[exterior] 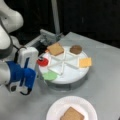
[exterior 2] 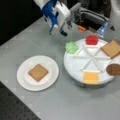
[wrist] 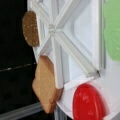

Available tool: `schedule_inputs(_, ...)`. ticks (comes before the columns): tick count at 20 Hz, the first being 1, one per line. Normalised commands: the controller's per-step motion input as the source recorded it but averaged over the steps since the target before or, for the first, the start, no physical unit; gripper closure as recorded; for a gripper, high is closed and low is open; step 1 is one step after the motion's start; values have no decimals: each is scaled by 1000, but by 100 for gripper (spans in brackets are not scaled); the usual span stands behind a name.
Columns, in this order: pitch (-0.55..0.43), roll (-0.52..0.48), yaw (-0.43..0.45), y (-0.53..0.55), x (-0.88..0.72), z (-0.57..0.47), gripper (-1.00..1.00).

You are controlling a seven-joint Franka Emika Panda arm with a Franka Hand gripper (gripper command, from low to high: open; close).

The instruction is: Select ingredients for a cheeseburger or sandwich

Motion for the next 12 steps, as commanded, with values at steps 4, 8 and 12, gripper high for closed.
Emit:
schedule_inputs(4,-93,305,133,-318,231,-162,-100)
schedule_inputs(8,-106,293,127,-337,228,-210,-100)
schedule_inputs(12,-104,297,113,-332,219,-239,-100)
